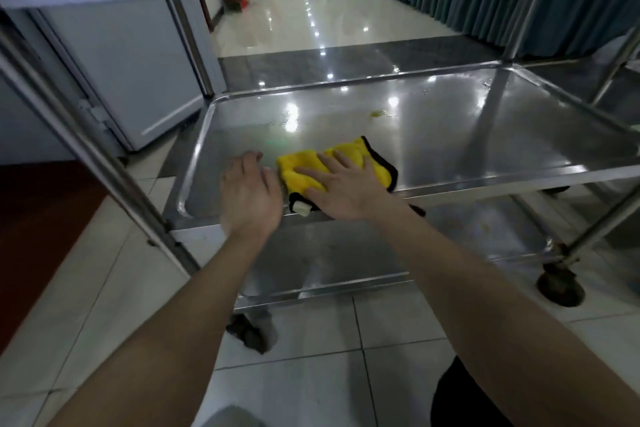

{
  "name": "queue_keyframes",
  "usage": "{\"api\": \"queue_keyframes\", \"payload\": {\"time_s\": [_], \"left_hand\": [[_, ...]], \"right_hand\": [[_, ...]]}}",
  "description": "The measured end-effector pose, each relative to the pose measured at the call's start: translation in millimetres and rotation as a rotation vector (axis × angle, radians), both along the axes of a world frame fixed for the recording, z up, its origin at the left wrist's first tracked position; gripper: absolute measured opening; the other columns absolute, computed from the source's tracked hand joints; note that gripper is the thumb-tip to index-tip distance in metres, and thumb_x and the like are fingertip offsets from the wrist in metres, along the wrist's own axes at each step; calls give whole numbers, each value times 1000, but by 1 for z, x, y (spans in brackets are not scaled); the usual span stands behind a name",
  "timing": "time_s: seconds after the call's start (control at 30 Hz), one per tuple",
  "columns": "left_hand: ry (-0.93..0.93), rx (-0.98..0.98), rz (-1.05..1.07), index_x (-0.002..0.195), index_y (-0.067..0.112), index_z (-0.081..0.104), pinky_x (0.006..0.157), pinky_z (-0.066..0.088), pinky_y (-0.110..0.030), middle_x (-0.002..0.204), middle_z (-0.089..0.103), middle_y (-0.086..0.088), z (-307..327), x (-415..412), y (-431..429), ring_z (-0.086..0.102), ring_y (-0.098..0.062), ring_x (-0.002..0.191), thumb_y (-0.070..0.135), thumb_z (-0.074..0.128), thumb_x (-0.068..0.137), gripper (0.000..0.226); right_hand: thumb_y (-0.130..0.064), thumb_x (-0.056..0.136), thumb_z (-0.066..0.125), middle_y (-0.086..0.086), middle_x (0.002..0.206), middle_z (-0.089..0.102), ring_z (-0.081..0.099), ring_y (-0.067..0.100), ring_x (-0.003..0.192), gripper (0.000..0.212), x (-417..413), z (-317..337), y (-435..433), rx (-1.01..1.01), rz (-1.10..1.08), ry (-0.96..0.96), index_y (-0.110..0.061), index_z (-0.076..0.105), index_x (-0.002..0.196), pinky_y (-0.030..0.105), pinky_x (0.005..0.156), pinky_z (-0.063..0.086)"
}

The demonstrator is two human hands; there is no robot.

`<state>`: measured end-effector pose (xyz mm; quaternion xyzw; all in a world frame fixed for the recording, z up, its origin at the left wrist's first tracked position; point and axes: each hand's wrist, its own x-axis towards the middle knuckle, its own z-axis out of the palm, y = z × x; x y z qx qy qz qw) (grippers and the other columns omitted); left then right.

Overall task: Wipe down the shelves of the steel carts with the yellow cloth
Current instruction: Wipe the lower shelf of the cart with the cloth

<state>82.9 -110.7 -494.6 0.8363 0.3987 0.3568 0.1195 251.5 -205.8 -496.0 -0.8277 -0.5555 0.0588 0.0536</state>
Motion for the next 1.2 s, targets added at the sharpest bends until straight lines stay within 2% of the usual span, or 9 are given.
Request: {"api": "queue_keyframes", "payload": {"time_s": [0.2,0.3,0.37,0.43,0.53,0.7,0.87,1.07,1.2], "left_hand": [[-484,194,34,115,9,58,90,45,-36,109,53,-1,-10,-94,-20,55,-29,100,11,65,99,18],[-628,108,211,131,9,49,99,40,-25,122,42,1,-17,-147,-3,49,-26,110,27,71,101,41],[-602,-76,178,145,6,45,104,43,-28,131,49,-8,-10,-161,16,52,-19,118,39,64,108,53],[-510,-195,49,132,17,55,82,50,-24,113,65,-3,-1,-164,30,61,1,96,43,47,115,32],[-442,-207,22,108,25,53,57,40,-17,85,66,2,0,-162,39,63,-1,72,35,37,118,21],[-477,-281,-13,109,28,53,71,58,-49,95,68,-3,-8,-162,46,68,-25,81,38,37,116,21],[-471,-216,-35,109,27,53,78,56,-55,93,66,-5,-10,-164,49,66,-32,87,50,35,109,29],[-480,-213,-46,109,27,55,80,55,-54,96,68,-2,-7,-161,49,66,-29,89,50,34,109,31],[-458,-194,-15,114,20,56,78,54,-52,98,69,-8,-10,-156,50,66,-30,88,46,34,111,34]], "right_hand": [[-70,106,26,-12,180,10,5,21,167,57,-20,9,-33,17,-8,-49,-65,15,161,66,129,4],[-71,105,23,-11,180,8,3,22,167,57,-26,9,-33,7,-30,-38,-66,14,160,67,128,4],[-77,102,18,-9,180,6,1,25,167,59,-30,10,-27,-13,-54,-19,-68,12,160,70,127,3],[-87,90,8,-8,181,5,1,27,167,70,-36,10,-16,-32,-88,-8,-69,11,159,73,125,2],[-95,80,5,-7,181,3,-2,30,166,81,-38,9,7,-66,-151,17,-71,9,157,77,122,-2],[-104,71,10,0,181,-7,-12,40,164,93,-41,16,101,-116,-204,68,-70,3,158,83,116,-10],[-103,78,14,3,181,-5,-11,44,163,93,-92,16,195,-123,-51,18,-64,4,162,88,111,-11],[-101,78,22,-5,179,12,5,32,164,86,-121,14,125,-11,125,56,-67,15,157,77,122,0],[-87,81,49,-3,168,36,33,32,152,85,-132,9,46,100,299,-116,-55,33,158,60,117,34]]}}
